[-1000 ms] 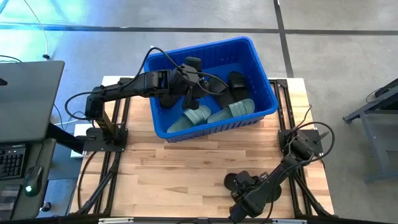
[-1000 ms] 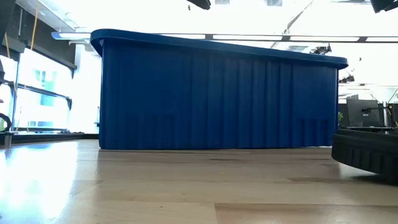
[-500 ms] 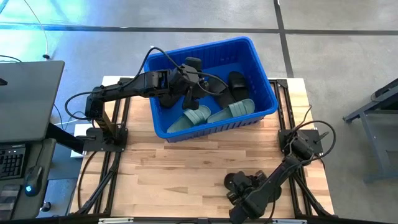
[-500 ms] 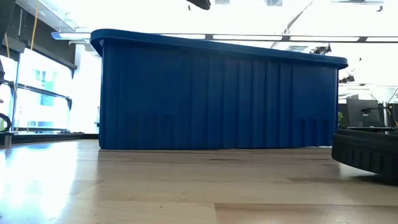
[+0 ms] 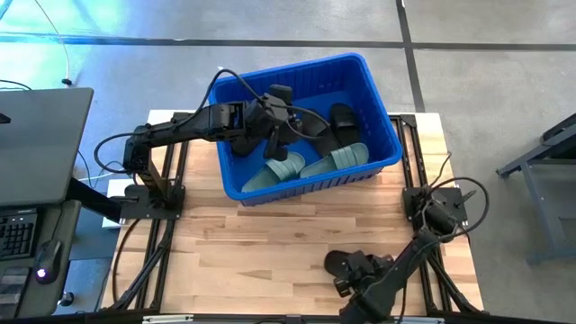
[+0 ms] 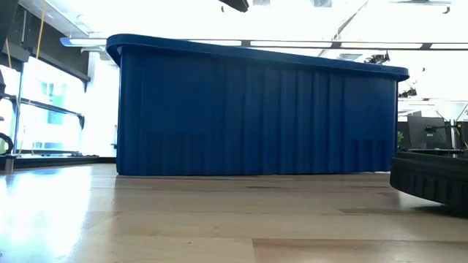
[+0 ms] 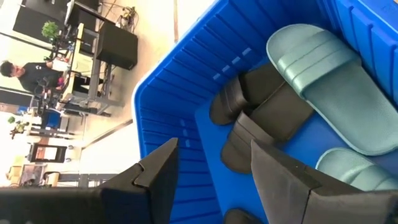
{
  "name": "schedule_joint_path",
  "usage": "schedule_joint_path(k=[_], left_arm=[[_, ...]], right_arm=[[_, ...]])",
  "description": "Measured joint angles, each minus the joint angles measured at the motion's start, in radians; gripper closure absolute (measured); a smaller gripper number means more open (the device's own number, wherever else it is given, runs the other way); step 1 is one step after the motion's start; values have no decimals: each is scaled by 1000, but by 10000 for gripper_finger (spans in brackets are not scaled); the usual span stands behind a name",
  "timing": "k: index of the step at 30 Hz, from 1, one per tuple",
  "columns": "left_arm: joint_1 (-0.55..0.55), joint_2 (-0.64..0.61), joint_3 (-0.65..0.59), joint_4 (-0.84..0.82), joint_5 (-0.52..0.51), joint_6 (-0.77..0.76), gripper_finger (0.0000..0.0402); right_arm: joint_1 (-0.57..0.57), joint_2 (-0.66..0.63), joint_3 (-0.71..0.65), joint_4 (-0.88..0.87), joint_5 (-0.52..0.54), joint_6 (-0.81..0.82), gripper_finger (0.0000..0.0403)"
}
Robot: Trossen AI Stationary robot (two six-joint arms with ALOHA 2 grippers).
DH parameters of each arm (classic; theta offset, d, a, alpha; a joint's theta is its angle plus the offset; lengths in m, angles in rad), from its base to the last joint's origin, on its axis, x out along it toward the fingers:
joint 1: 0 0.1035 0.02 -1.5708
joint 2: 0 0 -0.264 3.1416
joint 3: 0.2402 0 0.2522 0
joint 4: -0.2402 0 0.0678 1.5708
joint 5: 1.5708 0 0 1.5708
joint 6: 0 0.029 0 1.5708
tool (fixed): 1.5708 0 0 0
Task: Pick and place slides into bin
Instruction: Put the black slide into the blue bin
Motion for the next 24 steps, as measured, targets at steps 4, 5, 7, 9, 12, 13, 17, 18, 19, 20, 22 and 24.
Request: schedule_joint_path(k=[4, 5, 7, 9, 12, 13, 17, 18, 19, 20, 22, 24], left_arm=[[0, 0, 0, -19, 1, -22, 218], [0, 0, 0, -22, 7, -23, 218], [0, 0, 0, -23, 10, -23, 218], [0, 0, 0, -23, 10, -23, 218], [0, 0, -1, -28, 11, -24, 218], [0, 0, -1, -31, 10, -24, 218], [0, 0, -1, -41, 11, -24, 218], [0, 0, -1, -41, 11, -24, 218], [0, 0, -1, -41, 11, -24, 218], [0, 0, -1, -41, 11, -24, 218], [0, 0, -1, -41, 11, -24, 218], [0, 0, -1, -41, 11, -24, 218]], right_arm=[[2, 0, 0, -1, -67, 26, 288], [3, 0, 0, -2, -73, 21, 288], [9, 0, 0, -1, -71, 7, 288], [15, 0, 0, -1, -70, -3, 288], [16, 0, 0, -1, -72, -4, 288], [15, 0, 0, -2, -75, -1, 288], [14, 0, -1, -2, -122, 3, 288], [14, 0, -1, -2, -130, 2, 288], [17, 0, -1, -2, -136, 3, 288], [19, 0, -1, -2, -134, 2, 288], [19, 0, -1, -2, -121, 2, 288], [19, 0, -1, -2, -121, 2, 288]])
